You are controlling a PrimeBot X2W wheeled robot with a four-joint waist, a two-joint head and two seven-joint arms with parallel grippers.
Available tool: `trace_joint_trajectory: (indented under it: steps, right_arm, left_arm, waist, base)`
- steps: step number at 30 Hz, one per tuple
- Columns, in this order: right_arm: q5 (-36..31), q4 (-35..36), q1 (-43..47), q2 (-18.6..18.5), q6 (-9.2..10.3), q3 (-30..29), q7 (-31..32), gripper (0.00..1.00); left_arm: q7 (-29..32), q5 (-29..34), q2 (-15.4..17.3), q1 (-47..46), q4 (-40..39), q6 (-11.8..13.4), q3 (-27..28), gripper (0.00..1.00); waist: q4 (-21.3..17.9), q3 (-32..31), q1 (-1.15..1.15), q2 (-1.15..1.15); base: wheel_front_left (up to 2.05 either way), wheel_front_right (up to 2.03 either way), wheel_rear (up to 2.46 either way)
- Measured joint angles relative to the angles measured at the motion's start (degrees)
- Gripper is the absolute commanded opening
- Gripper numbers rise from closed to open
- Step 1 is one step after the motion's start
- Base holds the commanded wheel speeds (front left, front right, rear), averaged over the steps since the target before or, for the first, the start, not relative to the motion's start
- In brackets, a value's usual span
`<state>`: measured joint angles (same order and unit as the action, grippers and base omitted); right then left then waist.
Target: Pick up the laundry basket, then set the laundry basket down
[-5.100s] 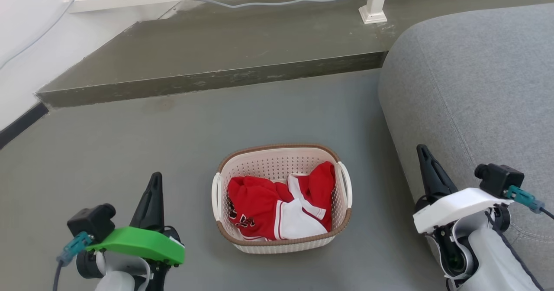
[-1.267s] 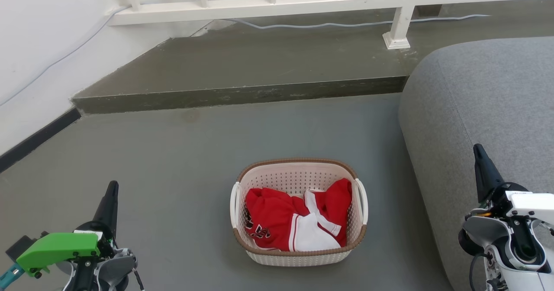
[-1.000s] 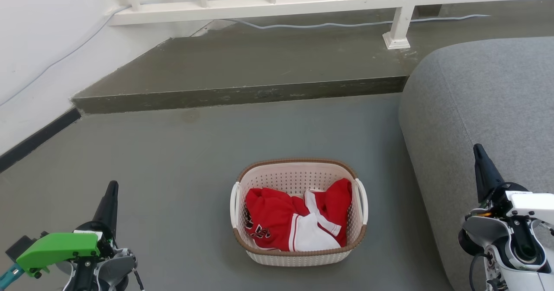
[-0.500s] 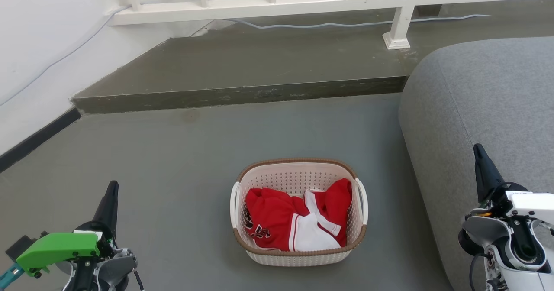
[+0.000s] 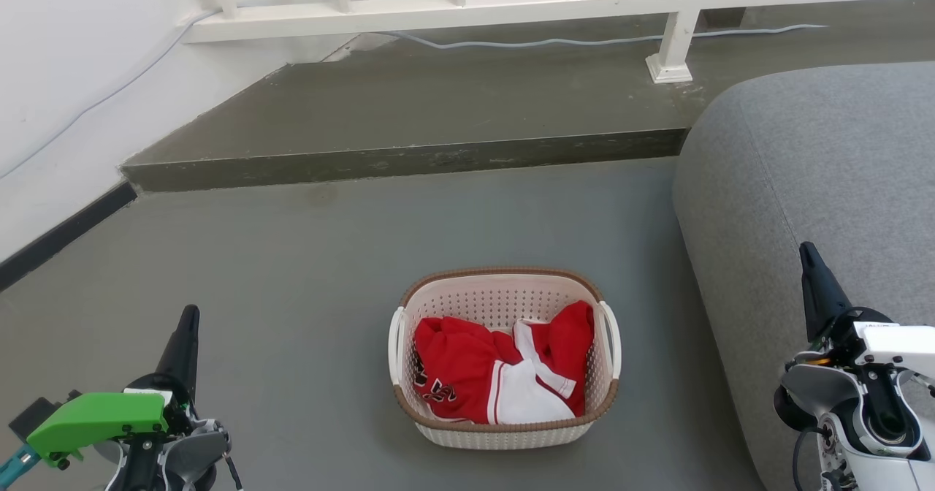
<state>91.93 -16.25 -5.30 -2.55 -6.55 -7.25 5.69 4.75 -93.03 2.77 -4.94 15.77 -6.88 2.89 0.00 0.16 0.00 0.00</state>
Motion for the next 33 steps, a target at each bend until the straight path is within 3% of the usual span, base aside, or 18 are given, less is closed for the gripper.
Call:
trace_joint_trajectory:
  steps: [33]
  right_arm:
    - [0.0, 0.1, 0.0, 0.0, 0.0, 0.0, 0.0, 0.0]
  left_arm:
    - [0.1, 0.0, 0.0, 0.0, 0.0, 0.0, 0.1, 0.0]
  waist:
    - [0.0, 0.0, 0.0, 0.0]
  base:
    - [0.0, 0.0, 0.0]
